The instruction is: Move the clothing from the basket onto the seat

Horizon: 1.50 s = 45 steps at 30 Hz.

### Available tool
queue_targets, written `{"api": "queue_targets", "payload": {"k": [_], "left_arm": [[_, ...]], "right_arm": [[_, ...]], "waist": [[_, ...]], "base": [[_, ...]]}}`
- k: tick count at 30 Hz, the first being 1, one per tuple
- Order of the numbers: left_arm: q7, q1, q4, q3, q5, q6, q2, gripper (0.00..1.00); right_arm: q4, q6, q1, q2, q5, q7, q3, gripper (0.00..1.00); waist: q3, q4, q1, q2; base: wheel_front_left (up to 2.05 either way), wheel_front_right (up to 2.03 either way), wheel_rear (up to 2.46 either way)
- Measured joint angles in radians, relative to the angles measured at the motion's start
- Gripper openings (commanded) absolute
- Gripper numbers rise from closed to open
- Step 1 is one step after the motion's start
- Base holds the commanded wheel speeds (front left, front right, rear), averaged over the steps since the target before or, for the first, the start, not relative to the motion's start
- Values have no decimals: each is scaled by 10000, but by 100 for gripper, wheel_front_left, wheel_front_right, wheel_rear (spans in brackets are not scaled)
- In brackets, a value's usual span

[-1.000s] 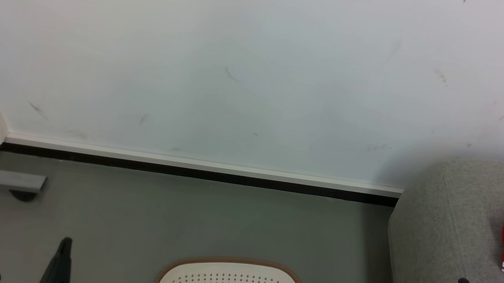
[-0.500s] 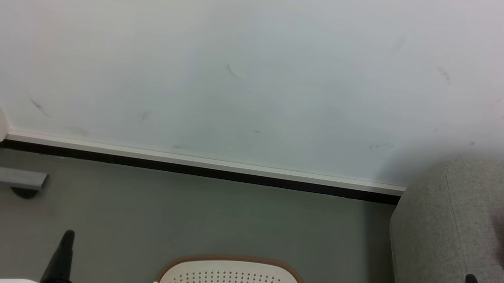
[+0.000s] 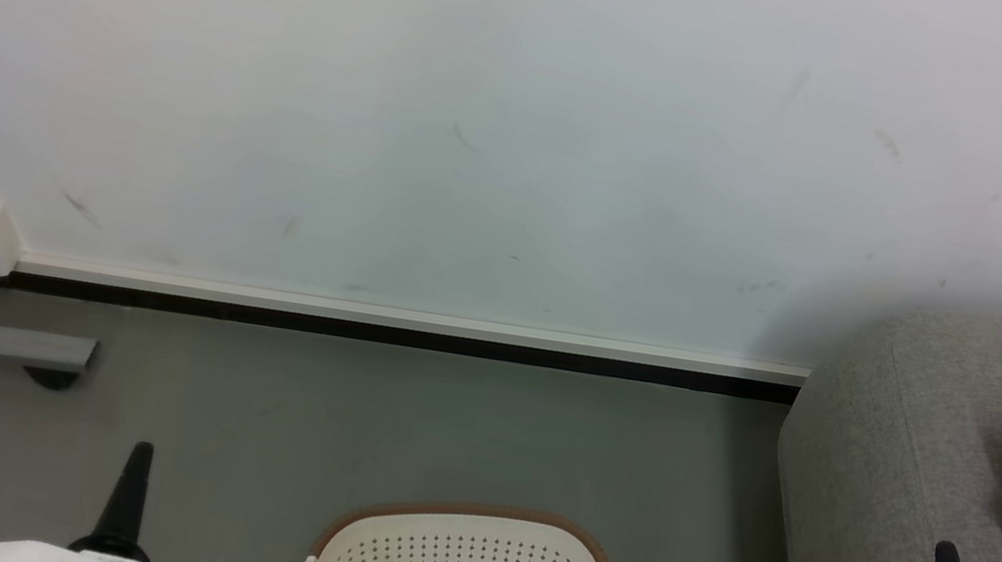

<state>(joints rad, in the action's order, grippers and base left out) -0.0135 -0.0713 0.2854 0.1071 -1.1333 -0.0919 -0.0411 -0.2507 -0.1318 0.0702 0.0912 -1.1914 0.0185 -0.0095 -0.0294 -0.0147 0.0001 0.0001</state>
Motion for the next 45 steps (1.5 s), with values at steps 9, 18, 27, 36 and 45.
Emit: {"api": "queue_targets", "payload": {"k": [9,18,27,36,45], "left_arm": [[228,-61,-52,12,-851,-58,-12,0],[476,-134,-115,29,-1601,-123,-19,0],[652,-211,-171,40,-2380,-165,-27,0],[838,-266,-224,50,-3103,-221,-33,0],[1016,-327,-267,59,-3749,-267,-42,0]], "right_arm": [[0,0,75,-56,-746,-215,-180,0],[0,0,115,-115,-1471,-449,-330,0],[0,0,210,-184,-2132,-627,-483,0],[0,0,270,-236,-2757,-803,-625,0],[0,0,308,-272,-3313,-982,-746,0]], "waist": [[44,22,0,0],[88,44,0,0],[131,65,0,0],[175,87,0,-1],[219,109,0,0]], "base": [[0,0,0],[0,0,0],[0,0,0],[0,0,0],[0,0,0]]}}
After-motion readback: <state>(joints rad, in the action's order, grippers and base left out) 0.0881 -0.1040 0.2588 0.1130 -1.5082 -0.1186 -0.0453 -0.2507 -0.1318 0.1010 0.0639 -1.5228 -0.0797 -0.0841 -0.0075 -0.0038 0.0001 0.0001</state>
